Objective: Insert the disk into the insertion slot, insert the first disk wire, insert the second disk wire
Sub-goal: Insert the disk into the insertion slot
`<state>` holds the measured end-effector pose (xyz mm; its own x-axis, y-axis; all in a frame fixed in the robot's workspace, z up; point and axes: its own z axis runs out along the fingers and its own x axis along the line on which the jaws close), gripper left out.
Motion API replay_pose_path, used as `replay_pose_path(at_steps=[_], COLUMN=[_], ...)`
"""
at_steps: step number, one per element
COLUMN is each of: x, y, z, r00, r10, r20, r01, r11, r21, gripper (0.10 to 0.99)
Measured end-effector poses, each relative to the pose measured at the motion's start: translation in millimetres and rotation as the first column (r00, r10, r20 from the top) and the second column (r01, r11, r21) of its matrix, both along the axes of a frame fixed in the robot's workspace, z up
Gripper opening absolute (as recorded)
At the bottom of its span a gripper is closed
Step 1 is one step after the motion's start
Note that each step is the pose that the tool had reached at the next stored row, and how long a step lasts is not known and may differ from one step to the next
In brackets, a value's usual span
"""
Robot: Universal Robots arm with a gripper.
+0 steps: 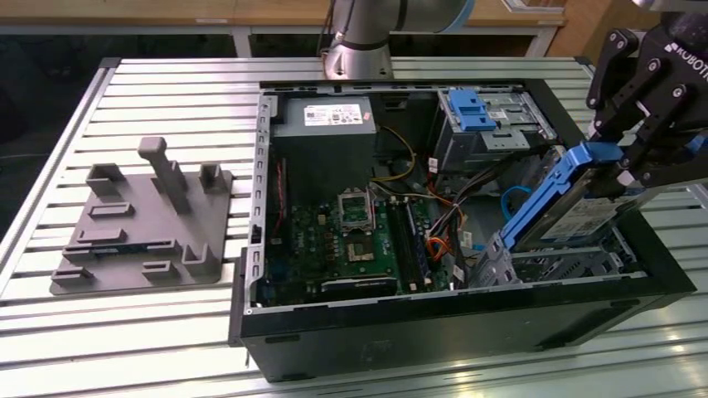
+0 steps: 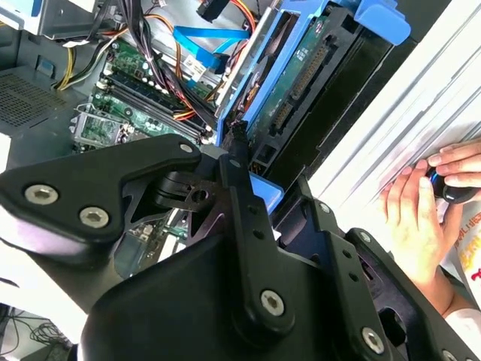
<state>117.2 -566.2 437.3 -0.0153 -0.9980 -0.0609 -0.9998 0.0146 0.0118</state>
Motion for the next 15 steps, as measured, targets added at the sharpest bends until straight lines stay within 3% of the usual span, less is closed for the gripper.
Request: replay_pose_path(at_steps=[15], x=[0.0], y=[-2.0], z=[-20.5], r00=[1.0000], r10=[0.000], r20=[-0.0001], r01=[0.000], r11=[1.0000], r21=[0.000], gripper=[0.361])
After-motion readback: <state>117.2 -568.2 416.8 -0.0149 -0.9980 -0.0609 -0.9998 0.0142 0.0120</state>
